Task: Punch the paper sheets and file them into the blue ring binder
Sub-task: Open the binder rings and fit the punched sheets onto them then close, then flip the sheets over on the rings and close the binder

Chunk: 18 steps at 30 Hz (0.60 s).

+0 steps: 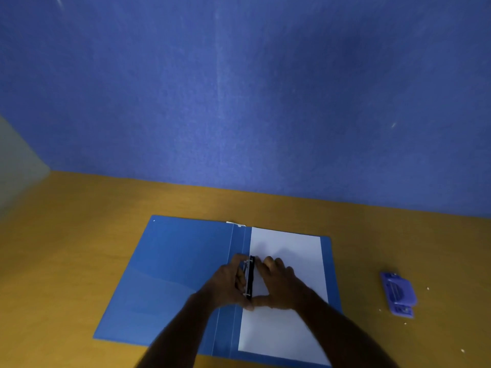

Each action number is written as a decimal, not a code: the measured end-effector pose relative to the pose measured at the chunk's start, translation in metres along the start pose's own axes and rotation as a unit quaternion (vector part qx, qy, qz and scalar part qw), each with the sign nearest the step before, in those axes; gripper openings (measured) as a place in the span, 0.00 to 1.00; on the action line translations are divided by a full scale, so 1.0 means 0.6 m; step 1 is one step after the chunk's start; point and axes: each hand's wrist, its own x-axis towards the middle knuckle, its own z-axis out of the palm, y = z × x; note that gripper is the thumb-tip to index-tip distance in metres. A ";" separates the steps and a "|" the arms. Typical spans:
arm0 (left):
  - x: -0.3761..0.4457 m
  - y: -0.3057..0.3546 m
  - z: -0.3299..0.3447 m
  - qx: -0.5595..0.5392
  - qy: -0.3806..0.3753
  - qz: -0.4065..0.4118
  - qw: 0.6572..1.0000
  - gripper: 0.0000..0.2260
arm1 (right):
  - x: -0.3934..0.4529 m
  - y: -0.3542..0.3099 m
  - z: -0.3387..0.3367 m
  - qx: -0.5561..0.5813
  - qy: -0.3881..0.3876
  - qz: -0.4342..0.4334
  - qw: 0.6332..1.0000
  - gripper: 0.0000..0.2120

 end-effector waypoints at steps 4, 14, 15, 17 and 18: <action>-0.003 0.007 0.000 -0.002 -0.001 -0.008 1.000 0.48 | -0.003 0.000 -0.006 0.024 -0.023 0.009 0.999 0.56; -0.020 0.021 0.009 -0.092 0.079 -0.019 0.992 0.44 | -0.036 0.023 0.011 0.174 0.049 0.051 0.982 0.53; -0.020 0.021 0.009 -0.093 0.096 -0.017 0.991 0.45 | -0.044 0.029 0.015 0.190 0.071 0.063 0.977 0.51; -0.020 0.019 0.008 -0.087 0.128 -0.019 0.988 0.44 | -0.062 0.042 0.020 0.218 0.109 0.101 0.965 0.48; -0.020 0.020 0.008 -0.080 0.143 -0.021 0.986 0.41 | -0.070 0.049 0.022 0.231 0.126 0.123 0.957 0.47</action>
